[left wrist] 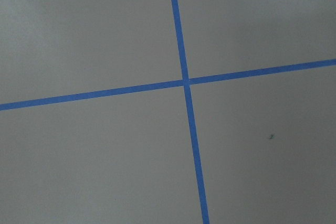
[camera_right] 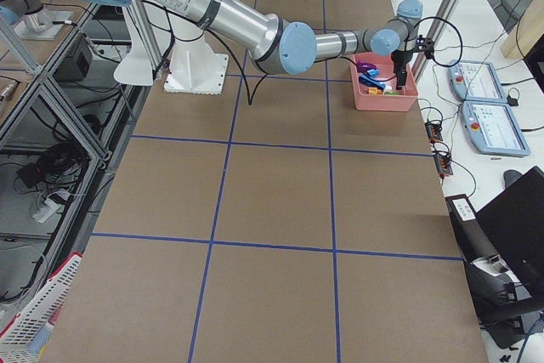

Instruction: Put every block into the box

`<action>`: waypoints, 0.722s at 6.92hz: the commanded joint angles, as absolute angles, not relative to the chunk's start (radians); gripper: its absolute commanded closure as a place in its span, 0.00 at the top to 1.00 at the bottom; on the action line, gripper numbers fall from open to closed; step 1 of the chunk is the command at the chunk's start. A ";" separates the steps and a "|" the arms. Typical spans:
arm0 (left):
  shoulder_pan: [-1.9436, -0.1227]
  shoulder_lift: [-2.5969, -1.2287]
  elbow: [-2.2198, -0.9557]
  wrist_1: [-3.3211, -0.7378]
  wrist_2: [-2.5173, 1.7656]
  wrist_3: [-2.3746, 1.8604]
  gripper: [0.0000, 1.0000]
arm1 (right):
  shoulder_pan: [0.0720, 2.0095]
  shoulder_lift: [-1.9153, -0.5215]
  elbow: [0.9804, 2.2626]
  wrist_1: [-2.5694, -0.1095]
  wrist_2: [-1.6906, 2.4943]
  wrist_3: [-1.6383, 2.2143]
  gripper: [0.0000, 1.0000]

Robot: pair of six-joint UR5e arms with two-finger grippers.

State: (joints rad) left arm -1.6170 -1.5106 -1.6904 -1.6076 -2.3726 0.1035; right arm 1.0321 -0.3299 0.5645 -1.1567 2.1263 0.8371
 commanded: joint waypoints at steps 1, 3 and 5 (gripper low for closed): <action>-1.617 -1.511 -1.689 -1.608 -2.382 0.112 1.00 | 1.116 -0.386 0.846 -1.565 2.233 0.648 1.00; -1.617 -1.514 -1.695 -1.606 -2.382 0.107 1.00 | 1.195 -0.580 1.161 -1.757 2.252 0.487 1.00; -1.617 -1.517 -1.697 -1.606 -2.384 0.100 1.00 | 1.259 -0.883 1.415 -1.753 2.275 0.348 1.00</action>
State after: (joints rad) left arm -1.6168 -1.5164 -1.6952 -1.6062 -2.3833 0.1019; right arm 1.2183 -0.7017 1.2542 -1.7421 2.2645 0.4411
